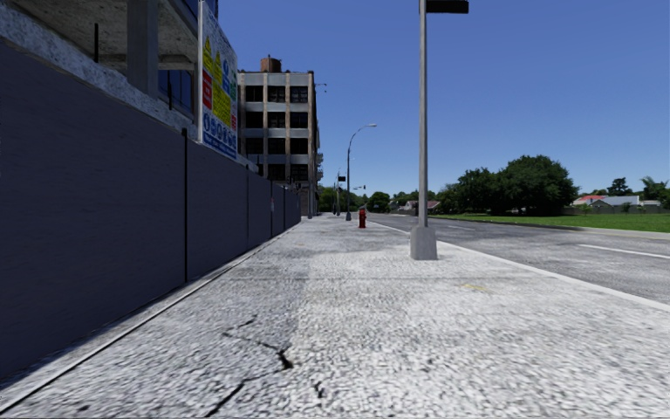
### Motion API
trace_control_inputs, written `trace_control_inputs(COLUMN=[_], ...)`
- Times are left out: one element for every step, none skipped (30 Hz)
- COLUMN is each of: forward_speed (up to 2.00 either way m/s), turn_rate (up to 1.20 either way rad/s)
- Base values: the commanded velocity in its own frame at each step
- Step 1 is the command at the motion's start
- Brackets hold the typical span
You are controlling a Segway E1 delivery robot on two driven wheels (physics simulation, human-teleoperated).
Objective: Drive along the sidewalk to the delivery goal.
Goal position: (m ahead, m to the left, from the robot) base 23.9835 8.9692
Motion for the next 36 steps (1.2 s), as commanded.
trace_control_inputs(forward_speed=[2.0,2.0,2.0,2.0,2.0,2.0,2.0,2.0,2.0,2.0,2.0,2.0,2.0,2.0,2.0,2.0,2.0,2.0,2.0,2.0,2.0,2.0,2.0,2.0,2.0,2.0,2.0,2.0,2.0,2.0,2.0,2.0,2.0,2.0,2.0,2.0], turn_rate=[0.0,0.0,0.0,0.0,0.0,0.0,0.0,0.0,0.0,0.0,0.0,0.0,0.0,0.0,0.0,0.0,0.0,0.0,0.0,0.0,0.0,0.0,0.0,0.0,0.0,0.0,0.0,0.08,0.08,0.13,0.15,0.23,0.23,0.23,0.23,0.23])
